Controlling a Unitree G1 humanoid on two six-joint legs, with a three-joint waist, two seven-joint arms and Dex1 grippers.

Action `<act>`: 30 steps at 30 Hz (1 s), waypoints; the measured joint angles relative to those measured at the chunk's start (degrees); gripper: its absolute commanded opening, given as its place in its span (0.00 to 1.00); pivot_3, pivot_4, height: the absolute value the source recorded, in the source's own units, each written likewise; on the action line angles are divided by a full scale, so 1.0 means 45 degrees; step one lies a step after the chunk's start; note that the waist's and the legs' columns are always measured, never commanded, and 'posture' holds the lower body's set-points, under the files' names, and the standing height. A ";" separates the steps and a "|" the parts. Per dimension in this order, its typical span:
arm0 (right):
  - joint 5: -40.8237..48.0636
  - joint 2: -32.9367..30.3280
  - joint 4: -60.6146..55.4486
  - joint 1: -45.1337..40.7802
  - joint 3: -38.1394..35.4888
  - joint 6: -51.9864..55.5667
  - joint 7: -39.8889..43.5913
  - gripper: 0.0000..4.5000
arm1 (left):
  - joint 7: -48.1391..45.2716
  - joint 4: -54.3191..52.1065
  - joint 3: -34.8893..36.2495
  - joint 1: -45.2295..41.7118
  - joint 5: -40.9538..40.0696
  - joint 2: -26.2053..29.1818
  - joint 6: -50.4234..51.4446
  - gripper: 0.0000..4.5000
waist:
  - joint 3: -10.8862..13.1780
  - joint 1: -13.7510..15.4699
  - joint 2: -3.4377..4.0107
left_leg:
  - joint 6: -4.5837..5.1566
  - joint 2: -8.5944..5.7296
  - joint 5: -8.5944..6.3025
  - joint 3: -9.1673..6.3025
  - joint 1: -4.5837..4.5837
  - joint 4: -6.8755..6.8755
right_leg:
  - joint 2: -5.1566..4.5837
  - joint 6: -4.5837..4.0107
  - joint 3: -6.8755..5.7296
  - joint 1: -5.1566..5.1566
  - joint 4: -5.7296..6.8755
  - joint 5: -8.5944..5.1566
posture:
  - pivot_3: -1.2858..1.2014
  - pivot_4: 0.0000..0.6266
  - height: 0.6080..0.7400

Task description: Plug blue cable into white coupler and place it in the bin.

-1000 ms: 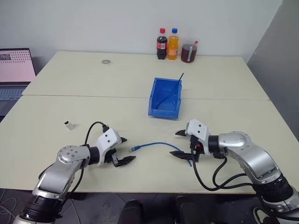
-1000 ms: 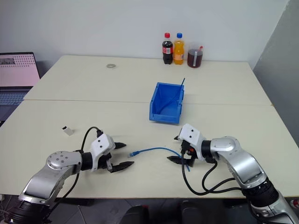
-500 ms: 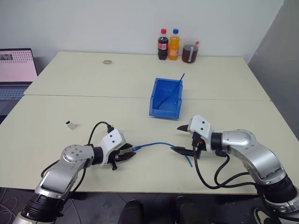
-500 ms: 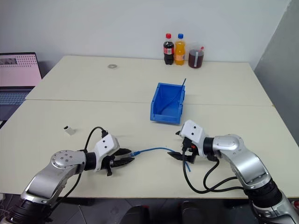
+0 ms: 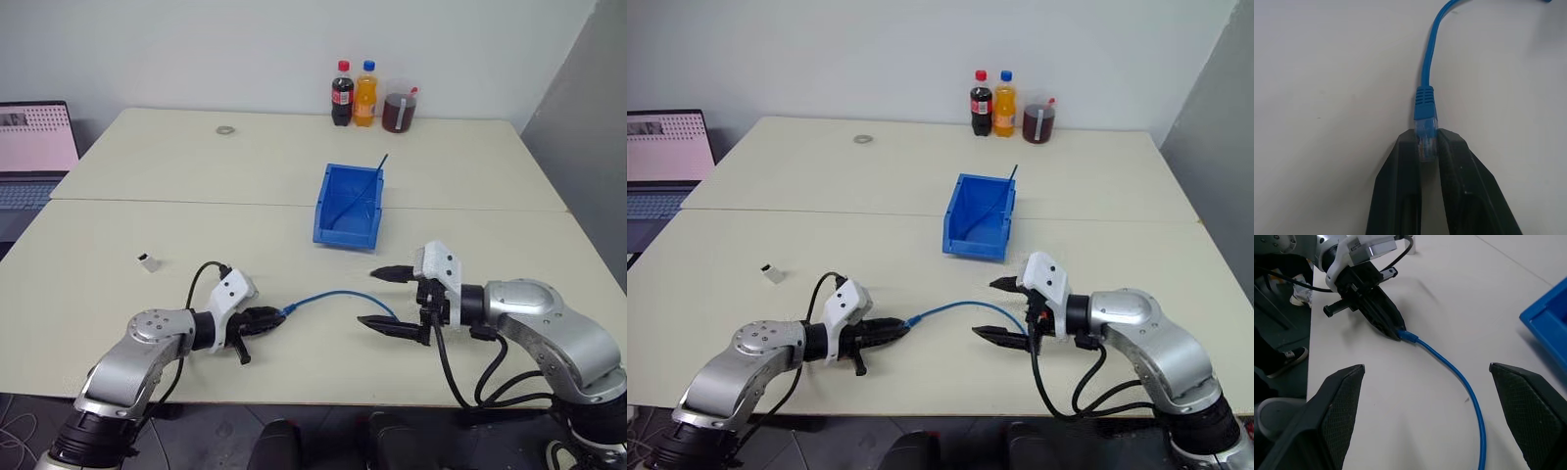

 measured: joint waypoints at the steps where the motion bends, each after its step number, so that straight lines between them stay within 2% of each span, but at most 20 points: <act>1: 0.0292 -0.0001 -0.0032 0.0122 -0.0103 0.0213 0.0004 0.96 | -0.0151 -0.0016 -0.0014 -0.0134 -0.0247 -0.0061 0.0035 0.05 | 0.0005 0.0005 -0.0012 | 0.0000 0.0001 0.0000 0.0001 -0.0008 0.0004 | 0.0002 0.0000 -0.0015 0.0000 0.0000 0.0000 | 0.52 0.24 1.00; 9: 0.1969 0.0073 -0.0401 0.1402 -0.0401 0.1313 -0.0418 0.96 | -0.1019 -0.0611 0.0017 -0.2235 -0.1809 -0.0064 0.0699 0.05 | 0.0008 0.0001 -0.0019 | 0.0000 -0.0012 0.0000 0.0000 -0.0015 0.0004 | 0.0013 0.0000 -0.0020 -0.0002 -0.0004 0.0000 | 0.52 0.24 1.00; 13: 0.2407 0.1046 -0.0459 0.1819 -0.0465 0.1382 -0.1212 0.96 | -0.1227 -0.0591 0.0028 -0.3019 -0.2420 -0.0225 0.1049 0.05 | 0.0008 -0.0052 -0.0020 | 0.0000 -0.0015 0.0000 -0.0002 -0.0010 0.0005 | 0.0028 0.0001 -0.0010 -0.0003 0.0000 0.0000 | 0.52 0.24 1.00; 16: 0.2249 0.2220 -0.0034 0.1815 -0.0523 0.0410 -0.1878 0.96 | -0.1375 -0.0609 0.0071 -0.3430 -0.3244 -0.0363 0.1532 0.05 | 0.0009 -0.0064 -0.0019 | -0.0001 -0.0016 0.0000 -0.0003 -0.0004 0.0003 | 0.0041 0.0001 -0.0008 -0.0006 0.0001 0.0000 | 0.52 0.24 1.00; 20: 0.2105 0.3019 0.0385 0.1737 -0.0860 -0.0527 -0.2375 0.96 | -0.1469 -0.0605 0.0267 -0.3695 -0.4186 -0.0373 0.2259 0.05 | 0.0010 -0.0044 -0.0020 | -0.0001 -0.0012 0.0000 -0.0005 -0.0016 0.0002 | 0.0040 0.0000 -0.0013 -0.0010 -0.0002 0.0000 | 0.52 0.24 1.00; 30: 0.4579 0.3634 0.0763 0.0613 -0.1471 0.0689 -0.3353 0.96 | -0.1647 -0.0467 0.0630 -0.4615 -0.5607 -0.0380 0.3181 0.05 | 0.0011 -0.0052 -0.0019 | -0.0001 -0.0014 0.0000 -0.0016 -0.0012 0.0002 | 0.0039 -0.0001 -0.0006 -0.0011 0.0000 0.0000 | 0.52 0.24 1.00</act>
